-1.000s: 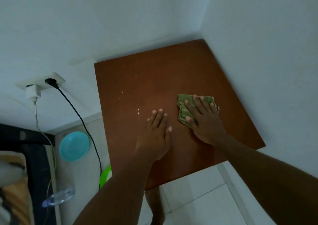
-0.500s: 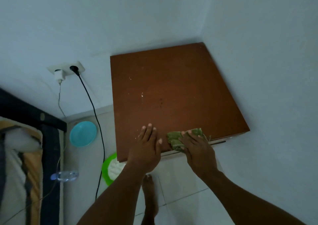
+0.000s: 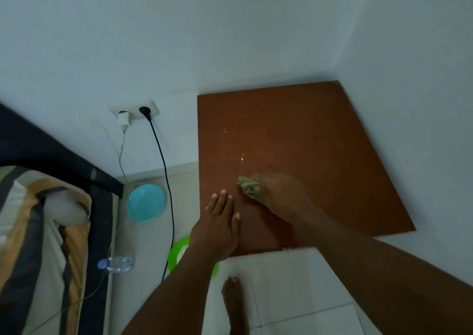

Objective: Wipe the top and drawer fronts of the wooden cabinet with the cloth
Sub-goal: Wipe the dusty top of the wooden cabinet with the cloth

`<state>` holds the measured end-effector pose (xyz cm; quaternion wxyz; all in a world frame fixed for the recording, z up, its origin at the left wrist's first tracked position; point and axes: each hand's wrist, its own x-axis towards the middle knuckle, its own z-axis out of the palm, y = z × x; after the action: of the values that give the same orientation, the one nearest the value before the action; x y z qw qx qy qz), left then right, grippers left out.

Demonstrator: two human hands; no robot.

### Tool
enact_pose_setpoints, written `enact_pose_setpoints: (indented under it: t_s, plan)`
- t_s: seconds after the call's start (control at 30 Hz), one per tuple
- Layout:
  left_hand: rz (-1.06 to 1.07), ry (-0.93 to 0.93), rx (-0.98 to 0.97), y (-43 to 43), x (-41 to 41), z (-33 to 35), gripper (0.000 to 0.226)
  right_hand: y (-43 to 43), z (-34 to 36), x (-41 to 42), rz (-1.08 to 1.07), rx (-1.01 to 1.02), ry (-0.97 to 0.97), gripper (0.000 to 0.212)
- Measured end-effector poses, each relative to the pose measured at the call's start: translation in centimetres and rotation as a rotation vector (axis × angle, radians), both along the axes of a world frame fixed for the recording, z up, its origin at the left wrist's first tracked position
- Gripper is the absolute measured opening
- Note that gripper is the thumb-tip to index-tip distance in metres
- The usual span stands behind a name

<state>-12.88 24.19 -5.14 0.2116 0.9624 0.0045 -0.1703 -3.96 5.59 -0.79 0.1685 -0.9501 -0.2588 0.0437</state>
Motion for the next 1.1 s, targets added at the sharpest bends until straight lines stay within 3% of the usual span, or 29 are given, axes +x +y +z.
enact_pose_setpoints:
  t_s: [0.17, 0.5, 0.63, 0.77, 1.1]
  plan:
    - [-0.05, -0.01, 0.059, 3.0, 6.2, -0.4, 0.063, 3.1, 0.7, 10.7, -0.022, -0.053, 0.028, 0.03]
    - [-0.119, -0.049, 0.083, 6.8, 18.1, -1.0, 0.062, 8.5, -0.2, 27.8, -0.124, -0.086, 0.006, 0.04]
    - [-0.126, -0.083, 0.085, 7.9, 20.9, -1.6, 0.062, 9.2, -2.4, 30.0, -0.052, -0.116, 0.034, 0.047]
    - [-0.149, -0.126, 0.115, 8.5, 21.8, -2.9, 0.066, 9.9, -4.6, 30.5, 0.051, -0.198, 0.104, 0.071]
    - [-0.139, -0.182, 0.135, 8.3, 21.4, -4.0, 0.069, 9.0, -7.7, 26.5, 0.04, -0.252, -0.066, 0.062]
